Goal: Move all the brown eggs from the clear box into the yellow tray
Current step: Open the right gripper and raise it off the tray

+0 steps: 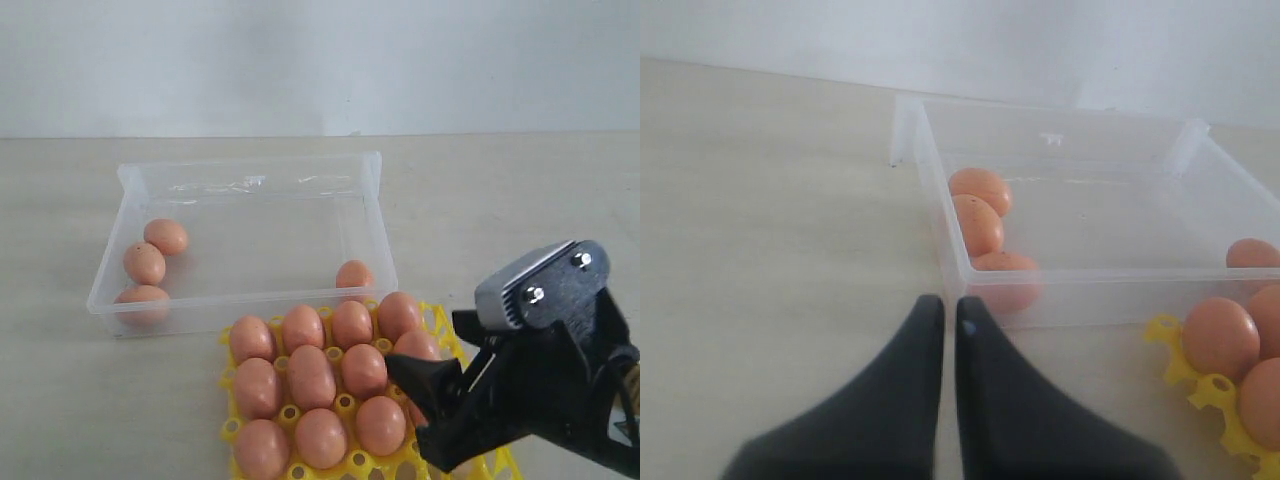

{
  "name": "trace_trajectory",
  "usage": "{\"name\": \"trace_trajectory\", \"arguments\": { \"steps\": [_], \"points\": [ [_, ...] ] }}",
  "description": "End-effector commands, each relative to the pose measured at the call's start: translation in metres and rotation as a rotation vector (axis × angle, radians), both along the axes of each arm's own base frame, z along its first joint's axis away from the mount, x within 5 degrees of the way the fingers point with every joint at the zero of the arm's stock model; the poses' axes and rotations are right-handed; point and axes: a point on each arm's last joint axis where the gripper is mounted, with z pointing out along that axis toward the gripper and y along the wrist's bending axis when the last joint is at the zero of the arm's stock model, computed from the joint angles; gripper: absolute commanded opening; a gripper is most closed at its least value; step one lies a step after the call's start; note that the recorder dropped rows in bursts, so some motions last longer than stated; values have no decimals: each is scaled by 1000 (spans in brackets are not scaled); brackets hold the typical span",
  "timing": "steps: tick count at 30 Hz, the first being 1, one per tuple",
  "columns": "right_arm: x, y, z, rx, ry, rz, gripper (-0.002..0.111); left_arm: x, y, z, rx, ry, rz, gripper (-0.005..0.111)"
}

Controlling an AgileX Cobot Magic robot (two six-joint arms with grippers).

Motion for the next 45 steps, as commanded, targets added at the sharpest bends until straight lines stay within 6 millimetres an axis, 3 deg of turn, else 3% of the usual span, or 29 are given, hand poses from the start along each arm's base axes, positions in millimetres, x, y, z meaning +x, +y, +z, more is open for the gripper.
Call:
{"name": "trace_trajectory", "arguments": {
  "steps": [1, 3, 6, 10, 12, 16, 19, 25, 28, 29, 32, 34, 39, 45],
  "points": [
    [-1, -3, 28, 113, -169, -10, 66, 1, 0, -1, 8, 0, -2, 4],
    [-5, -5, 31, 110, -162, -5, 64, 1, 0, -1, 8, 0, -2, 4],
    [-13, -9, 22, 41, -26, 2, 50, 1, 0, -1, 8, 0, -2, 4],
    [-28, -16, 3, -112, 217, 22, 14, 1, 0, -1, 8, 0, -2, 4],
    [-29, -17, 3, -79, 240, -3, 0, 1, 0, -1, 8, 0, -2, 4],
    [-21, -11, 20, -29, 172, -3, 0, 1, 0, -1, 8, 0, -2, 4],
    [-8, -2, 45, 30, 90, -1, 0, 1, 0, -1, 8, 0, -2, 4],
    [18, 18, 128, 184, -146, 13, 0, 1, 0, -1, 8, 0, -2, 4],
    [27, 25, 168, 173, -198, 40, 0, 1, 0, -1, 8, 0, -2, 4],
    [30, 28, 181, 147, -182, 51, 0, 1, 0, -1, 8, 0, -2, 4],
    [42, 39, 197, 15, -58, 89, 0, 1, 0, -1, 8, 0, -2, 4],
    [48, 46, 201, -88, 48, 127, 0, 1, 0, -1, 8, 0, -2, 4],
    [77, 69, 183, -294, 309, 183, 0, 1, 0, -1, 8, 0, -2, 4],
    [113, 111, 159, -280, 449, 281, 0, 1, 0, -1, 8, 0, -2, 4]
  ]
}}
